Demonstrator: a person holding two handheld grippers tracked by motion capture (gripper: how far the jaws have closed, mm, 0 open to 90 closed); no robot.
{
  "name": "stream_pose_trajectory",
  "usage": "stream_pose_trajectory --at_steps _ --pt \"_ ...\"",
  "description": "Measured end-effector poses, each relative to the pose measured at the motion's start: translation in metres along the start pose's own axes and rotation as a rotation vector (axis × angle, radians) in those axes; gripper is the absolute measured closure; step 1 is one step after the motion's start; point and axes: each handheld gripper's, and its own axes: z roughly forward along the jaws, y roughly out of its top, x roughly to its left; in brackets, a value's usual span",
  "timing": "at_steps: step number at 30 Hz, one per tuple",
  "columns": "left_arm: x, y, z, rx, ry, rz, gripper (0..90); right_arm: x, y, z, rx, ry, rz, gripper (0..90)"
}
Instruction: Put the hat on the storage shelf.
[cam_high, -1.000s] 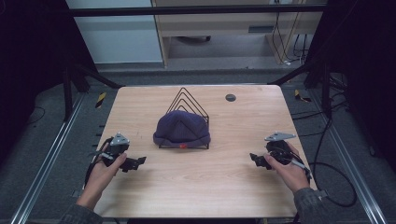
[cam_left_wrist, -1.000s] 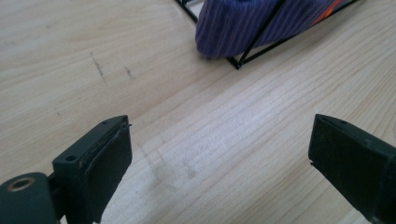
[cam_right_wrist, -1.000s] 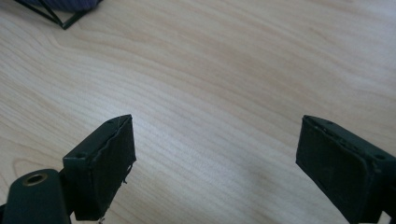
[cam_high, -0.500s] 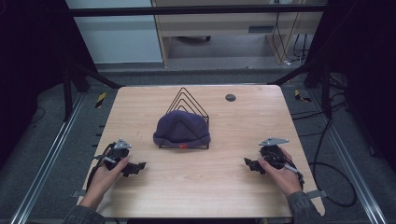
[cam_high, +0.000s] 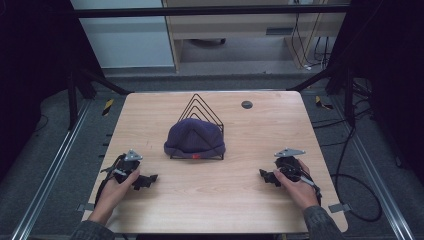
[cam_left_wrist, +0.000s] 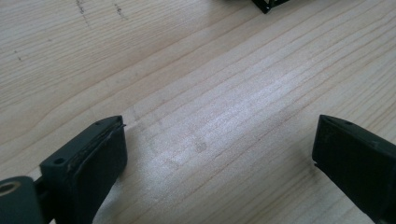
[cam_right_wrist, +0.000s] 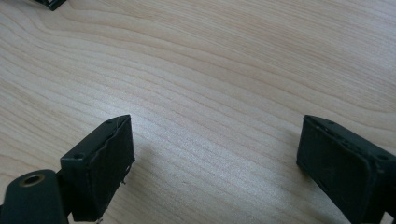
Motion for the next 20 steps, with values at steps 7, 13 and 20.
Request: stream_pose_trajectory --at_steps 7,13,20 --pt "-0.0046 -0.0013 0.0039 -0.019 0.028 0.010 0.0 0.0052 -0.0048 0.0020 -0.030 -0.026 -0.015 7.8" --pt "-0.0051 -0.0011 0.0050 -0.028 0.032 0.007 0.0 0.0099 -0.0092 0.0020 -0.047 -0.042 -0.034 6.8" --pt "-0.0065 0.0003 0.0052 -0.017 0.036 0.004 0.0 0.0103 -0.0103 0.0015 -0.050 -0.047 -0.042 6.8"
